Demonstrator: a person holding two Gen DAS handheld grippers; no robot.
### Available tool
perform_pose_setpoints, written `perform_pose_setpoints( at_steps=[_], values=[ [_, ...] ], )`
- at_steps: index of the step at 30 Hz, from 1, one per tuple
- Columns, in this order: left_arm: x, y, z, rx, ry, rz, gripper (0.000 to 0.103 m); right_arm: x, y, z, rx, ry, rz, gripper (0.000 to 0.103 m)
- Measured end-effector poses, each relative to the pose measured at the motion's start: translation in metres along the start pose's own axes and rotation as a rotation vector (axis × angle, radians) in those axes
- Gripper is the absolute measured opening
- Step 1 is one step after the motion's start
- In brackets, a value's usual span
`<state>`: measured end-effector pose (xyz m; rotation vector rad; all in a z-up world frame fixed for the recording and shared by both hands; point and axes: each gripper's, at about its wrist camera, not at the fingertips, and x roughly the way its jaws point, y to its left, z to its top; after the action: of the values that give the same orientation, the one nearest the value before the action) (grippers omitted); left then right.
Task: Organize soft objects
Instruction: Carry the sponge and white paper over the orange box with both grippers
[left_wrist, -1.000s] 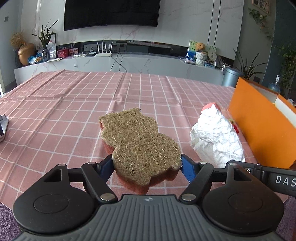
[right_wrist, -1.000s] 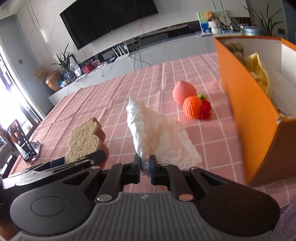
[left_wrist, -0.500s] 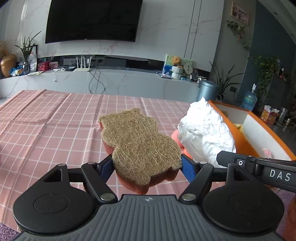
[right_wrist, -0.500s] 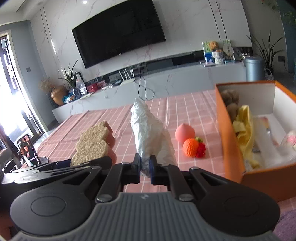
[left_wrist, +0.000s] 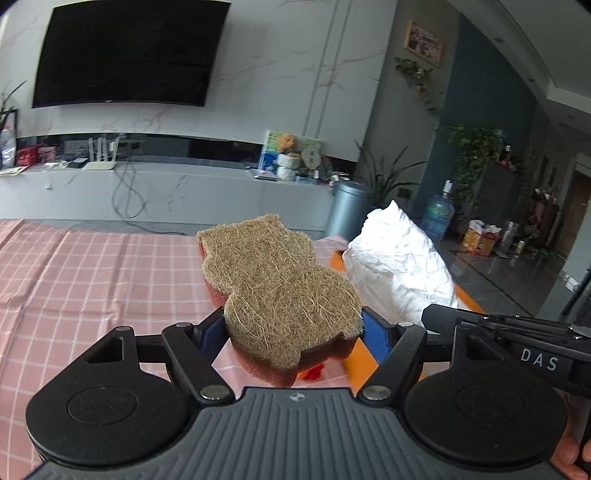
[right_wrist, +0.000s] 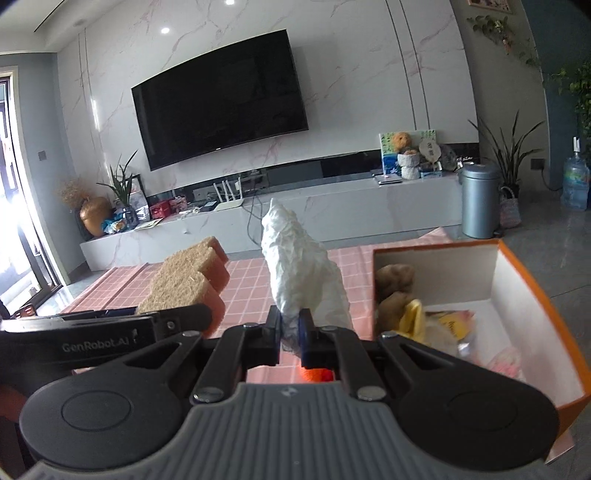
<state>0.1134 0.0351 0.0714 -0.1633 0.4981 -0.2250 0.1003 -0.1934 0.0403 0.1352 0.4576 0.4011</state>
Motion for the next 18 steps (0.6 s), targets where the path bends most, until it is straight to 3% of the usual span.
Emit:
perform_pose_setpoints(
  at_steps=[6,18],
  values=[
    [0.03,-0.022,0.017,0.025,0.034,-0.12,0.086,-0.007,-0.032,0.022,-0.006,-0.007,-0.043,0.007],
    [0.101,-0.046,0.04,0.103,0.122,-0.226,0.086,0.008,-0.108,0.057,0.009,0.048,-0.131,0.007]
  ],
)
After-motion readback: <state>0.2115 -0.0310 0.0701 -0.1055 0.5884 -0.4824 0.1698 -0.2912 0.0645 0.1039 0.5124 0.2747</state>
